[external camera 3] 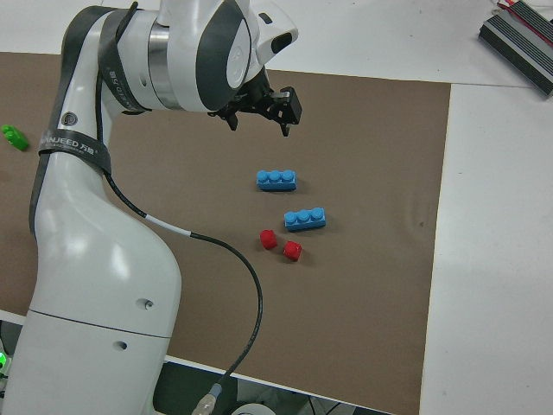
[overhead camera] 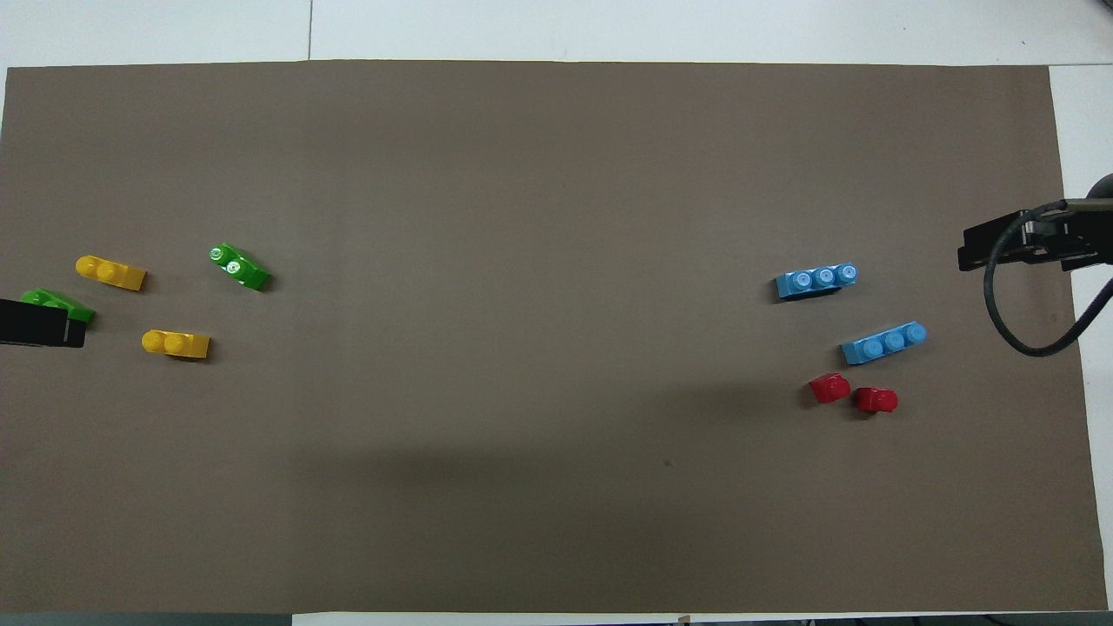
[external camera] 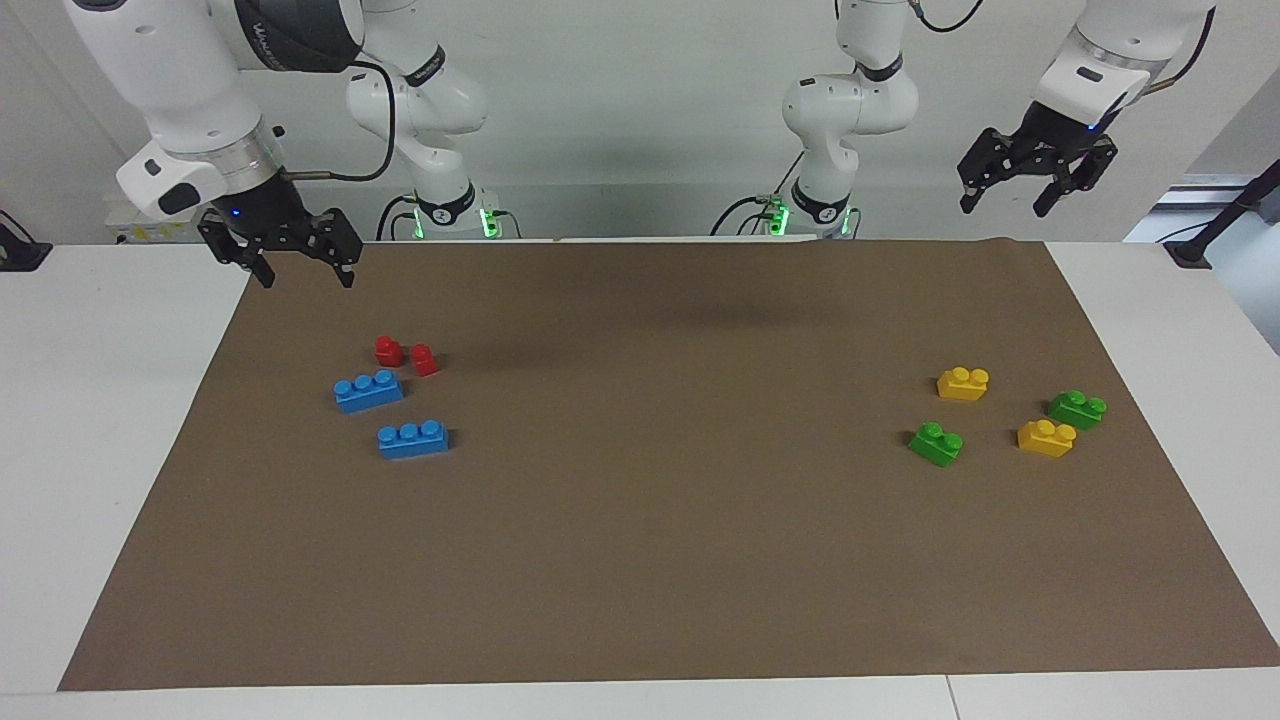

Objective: Remove green block with left arm and hold with right

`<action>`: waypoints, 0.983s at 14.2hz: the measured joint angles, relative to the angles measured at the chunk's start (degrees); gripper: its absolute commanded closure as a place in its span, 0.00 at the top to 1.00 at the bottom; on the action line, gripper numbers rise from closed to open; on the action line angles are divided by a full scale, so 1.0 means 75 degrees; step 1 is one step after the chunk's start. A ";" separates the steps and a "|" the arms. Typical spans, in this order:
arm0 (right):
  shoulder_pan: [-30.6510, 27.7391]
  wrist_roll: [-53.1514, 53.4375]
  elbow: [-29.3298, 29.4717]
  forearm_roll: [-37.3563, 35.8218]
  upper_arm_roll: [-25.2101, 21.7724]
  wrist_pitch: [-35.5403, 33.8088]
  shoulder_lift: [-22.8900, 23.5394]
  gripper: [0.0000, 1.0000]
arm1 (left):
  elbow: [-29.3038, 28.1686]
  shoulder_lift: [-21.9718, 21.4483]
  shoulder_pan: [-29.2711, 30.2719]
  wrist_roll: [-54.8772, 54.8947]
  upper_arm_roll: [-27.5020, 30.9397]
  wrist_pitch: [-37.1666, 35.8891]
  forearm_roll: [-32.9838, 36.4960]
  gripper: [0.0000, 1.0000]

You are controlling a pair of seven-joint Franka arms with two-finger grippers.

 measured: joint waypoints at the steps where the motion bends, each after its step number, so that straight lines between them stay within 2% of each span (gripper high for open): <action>1: -0.0008 0.0001 0.0000 0.0000 -0.0001 -0.0013 0.0000 1.00 | -0.0021 0.0000 0.0001 0.0000 0.0004 0.0000 0.0000 1.00; 14: -0.0023 0.0001 0.0000 0.0000 -0.0002 -0.0031 0.0000 1.00 | -0.0109 -0.0001 0.0003 0.0000 0.0008 0.0032 0.0000 1.00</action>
